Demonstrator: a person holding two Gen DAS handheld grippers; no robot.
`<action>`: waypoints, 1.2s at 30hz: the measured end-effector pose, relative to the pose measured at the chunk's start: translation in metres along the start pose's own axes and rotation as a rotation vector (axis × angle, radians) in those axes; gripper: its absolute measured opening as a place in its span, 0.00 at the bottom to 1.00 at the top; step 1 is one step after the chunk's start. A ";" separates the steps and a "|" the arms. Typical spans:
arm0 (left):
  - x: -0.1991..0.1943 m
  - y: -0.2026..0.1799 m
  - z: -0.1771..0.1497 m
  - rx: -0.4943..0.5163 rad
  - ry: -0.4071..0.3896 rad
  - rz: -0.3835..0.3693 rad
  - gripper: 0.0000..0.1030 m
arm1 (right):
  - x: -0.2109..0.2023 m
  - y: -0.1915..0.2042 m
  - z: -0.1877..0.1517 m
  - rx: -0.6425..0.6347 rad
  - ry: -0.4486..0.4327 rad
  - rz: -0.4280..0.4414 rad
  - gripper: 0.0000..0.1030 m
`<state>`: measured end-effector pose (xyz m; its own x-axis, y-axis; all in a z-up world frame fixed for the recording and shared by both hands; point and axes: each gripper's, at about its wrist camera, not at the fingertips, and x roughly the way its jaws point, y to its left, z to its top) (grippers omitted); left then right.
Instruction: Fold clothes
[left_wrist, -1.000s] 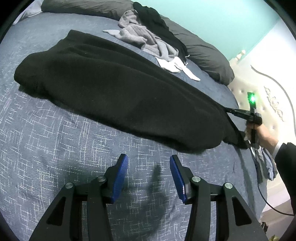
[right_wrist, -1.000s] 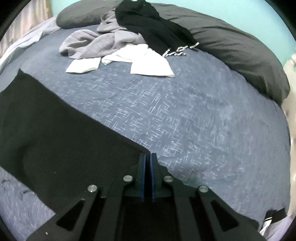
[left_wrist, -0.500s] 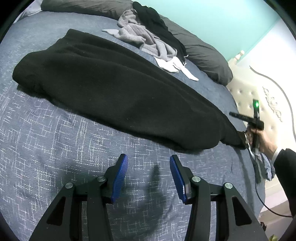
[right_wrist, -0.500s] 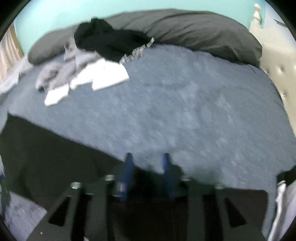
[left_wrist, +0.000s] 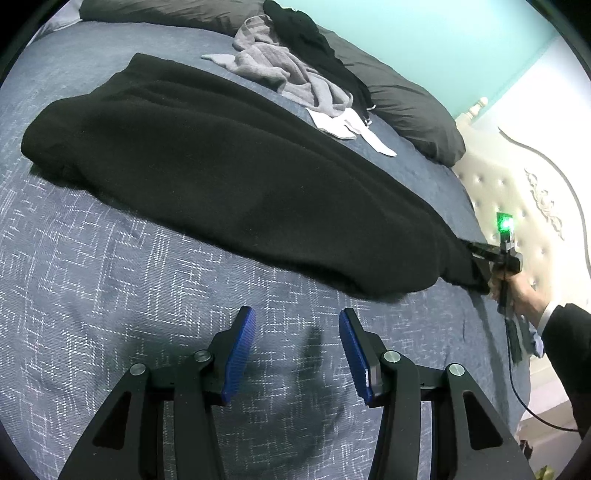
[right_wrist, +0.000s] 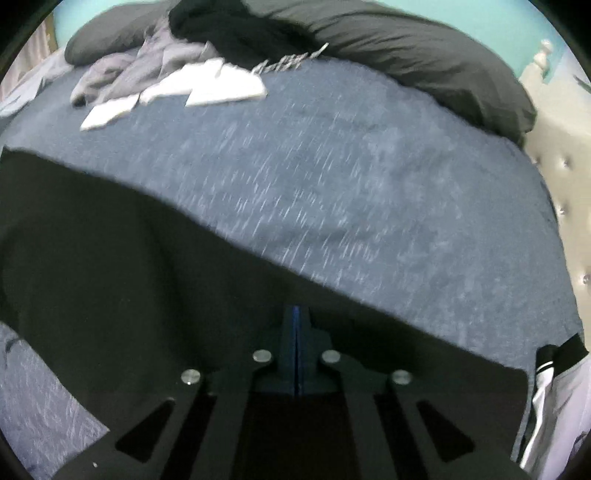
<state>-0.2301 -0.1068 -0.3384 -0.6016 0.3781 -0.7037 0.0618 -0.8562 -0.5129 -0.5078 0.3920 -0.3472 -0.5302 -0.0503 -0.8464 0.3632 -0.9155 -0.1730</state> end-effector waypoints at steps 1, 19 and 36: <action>0.000 0.000 0.000 0.000 0.000 0.000 0.50 | -0.004 -0.005 0.003 0.025 -0.026 -0.015 0.00; 0.002 -0.002 -0.001 0.007 0.008 -0.006 0.50 | 0.011 0.017 -0.004 0.000 0.034 -0.002 0.52; -0.008 -0.011 0.002 0.013 -0.001 -0.036 0.50 | -0.050 0.023 -0.058 0.168 -0.152 0.101 0.49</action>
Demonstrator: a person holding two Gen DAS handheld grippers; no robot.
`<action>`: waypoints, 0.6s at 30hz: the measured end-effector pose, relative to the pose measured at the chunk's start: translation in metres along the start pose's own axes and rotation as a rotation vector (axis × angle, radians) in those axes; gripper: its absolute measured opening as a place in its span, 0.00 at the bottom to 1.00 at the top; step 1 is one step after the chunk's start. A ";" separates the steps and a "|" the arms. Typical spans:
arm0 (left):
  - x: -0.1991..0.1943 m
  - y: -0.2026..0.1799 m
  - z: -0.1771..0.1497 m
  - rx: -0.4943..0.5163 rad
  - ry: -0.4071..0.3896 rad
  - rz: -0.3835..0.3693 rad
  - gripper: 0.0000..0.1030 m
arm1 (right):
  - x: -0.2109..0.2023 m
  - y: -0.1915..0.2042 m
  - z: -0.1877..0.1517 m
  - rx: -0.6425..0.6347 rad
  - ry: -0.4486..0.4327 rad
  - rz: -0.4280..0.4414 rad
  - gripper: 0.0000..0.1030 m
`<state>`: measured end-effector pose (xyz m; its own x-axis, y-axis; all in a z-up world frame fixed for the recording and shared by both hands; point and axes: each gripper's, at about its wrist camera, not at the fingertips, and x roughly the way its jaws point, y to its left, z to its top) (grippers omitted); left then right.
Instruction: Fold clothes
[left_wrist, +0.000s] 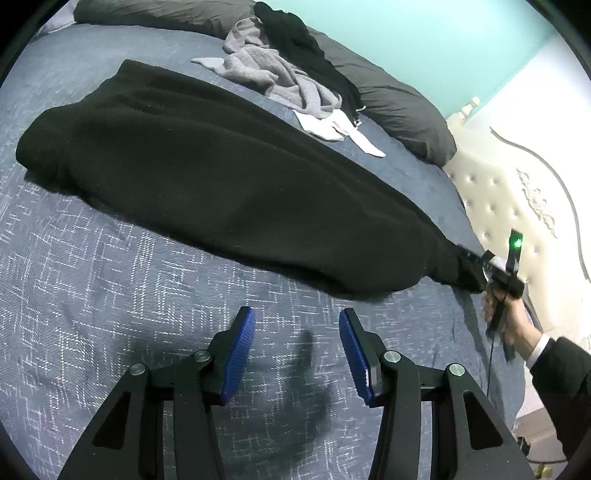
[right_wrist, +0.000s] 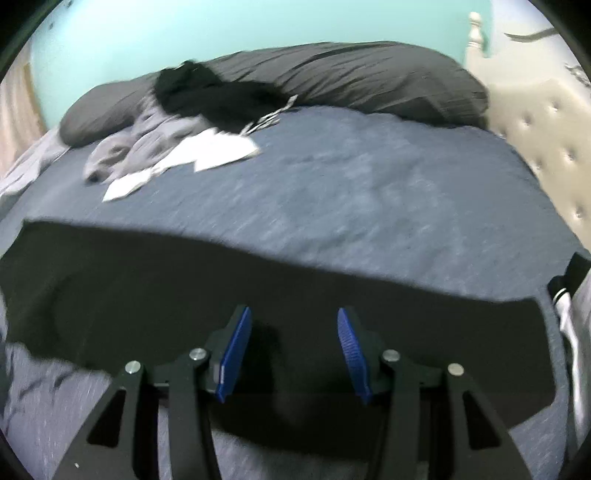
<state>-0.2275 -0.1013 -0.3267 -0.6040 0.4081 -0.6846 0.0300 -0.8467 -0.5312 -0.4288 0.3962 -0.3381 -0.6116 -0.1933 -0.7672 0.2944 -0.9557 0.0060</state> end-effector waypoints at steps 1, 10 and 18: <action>0.000 -0.001 0.000 0.002 0.000 -0.003 0.50 | 0.005 0.002 -0.006 -0.023 0.026 -0.010 0.49; -0.002 -0.006 0.004 0.007 -0.006 -0.016 0.50 | -0.001 -0.041 -0.029 0.092 0.057 -0.108 0.45; 0.001 -0.007 0.002 0.008 0.003 -0.016 0.50 | -0.007 -0.036 -0.009 0.164 -0.019 -0.073 0.45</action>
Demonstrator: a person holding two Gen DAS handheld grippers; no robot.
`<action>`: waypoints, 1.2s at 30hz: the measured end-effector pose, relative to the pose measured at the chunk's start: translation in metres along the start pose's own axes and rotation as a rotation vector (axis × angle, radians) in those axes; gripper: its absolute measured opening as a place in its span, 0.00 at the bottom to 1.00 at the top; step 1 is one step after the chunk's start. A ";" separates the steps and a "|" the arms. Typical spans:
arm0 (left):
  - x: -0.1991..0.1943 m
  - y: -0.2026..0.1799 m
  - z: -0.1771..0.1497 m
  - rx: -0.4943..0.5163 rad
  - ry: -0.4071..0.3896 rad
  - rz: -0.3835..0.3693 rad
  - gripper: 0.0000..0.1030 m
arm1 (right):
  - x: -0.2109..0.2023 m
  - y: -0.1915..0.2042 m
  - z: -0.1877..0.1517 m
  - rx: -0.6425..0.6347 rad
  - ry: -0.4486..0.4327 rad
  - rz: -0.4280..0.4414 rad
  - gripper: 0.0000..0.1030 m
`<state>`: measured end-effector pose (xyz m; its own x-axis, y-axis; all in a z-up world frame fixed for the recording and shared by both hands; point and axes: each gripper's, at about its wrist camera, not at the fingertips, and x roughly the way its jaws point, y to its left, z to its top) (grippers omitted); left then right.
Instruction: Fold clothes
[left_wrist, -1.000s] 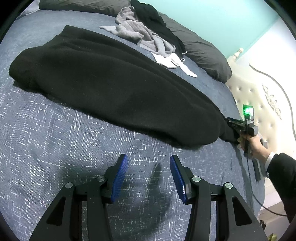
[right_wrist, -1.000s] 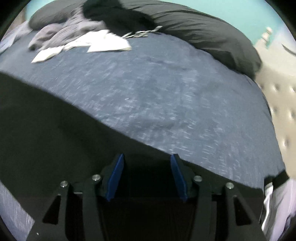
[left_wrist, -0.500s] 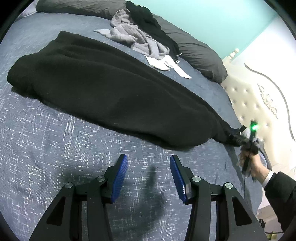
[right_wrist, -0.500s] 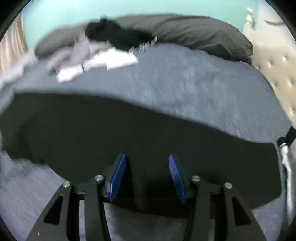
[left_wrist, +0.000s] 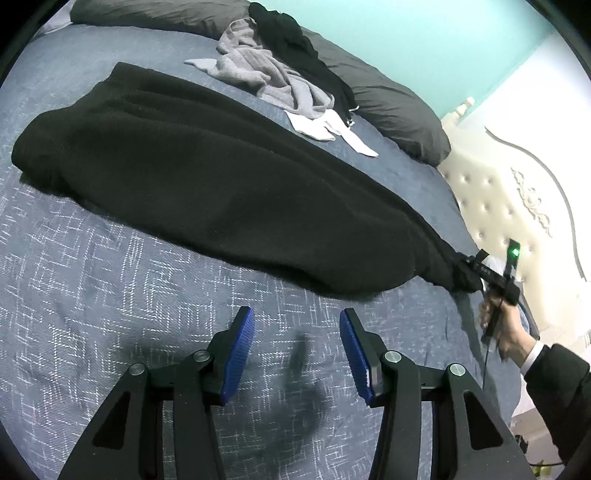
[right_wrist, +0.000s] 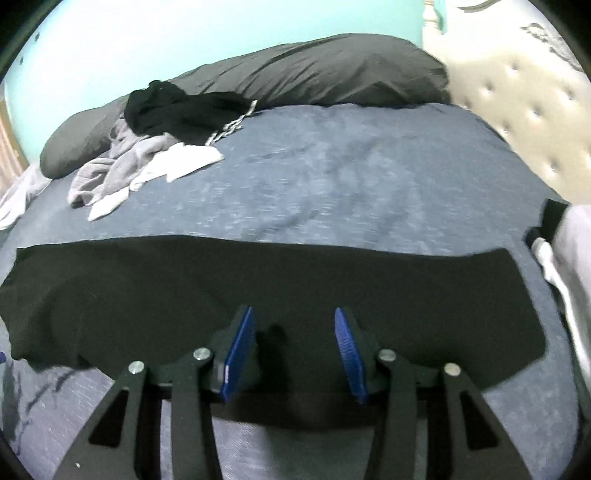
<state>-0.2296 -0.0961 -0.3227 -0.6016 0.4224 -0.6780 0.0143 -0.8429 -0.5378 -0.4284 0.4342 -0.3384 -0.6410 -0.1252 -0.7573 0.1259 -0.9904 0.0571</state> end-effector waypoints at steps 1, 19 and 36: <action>0.000 0.000 0.000 0.000 0.001 0.000 0.51 | 0.011 0.002 0.002 -0.003 0.026 -0.011 0.45; 0.001 0.002 -0.001 -0.001 0.008 -0.004 0.51 | 0.035 0.002 0.005 -0.067 0.005 -0.262 0.03; 0.004 -0.003 -0.003 0.006 0.016 -0.006 0.51 | 0.027 -0.024 -0.001 0.031 0.027 -0.087 0.00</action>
<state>-0.2290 -0.0909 -0.3253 -0.5885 0.4327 -0.6829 0.0061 -0.8423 -0.5390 -0.4479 0.4546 -0.3615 -0.6280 -0.0378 -0.7773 0.0469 -0.9988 0.0107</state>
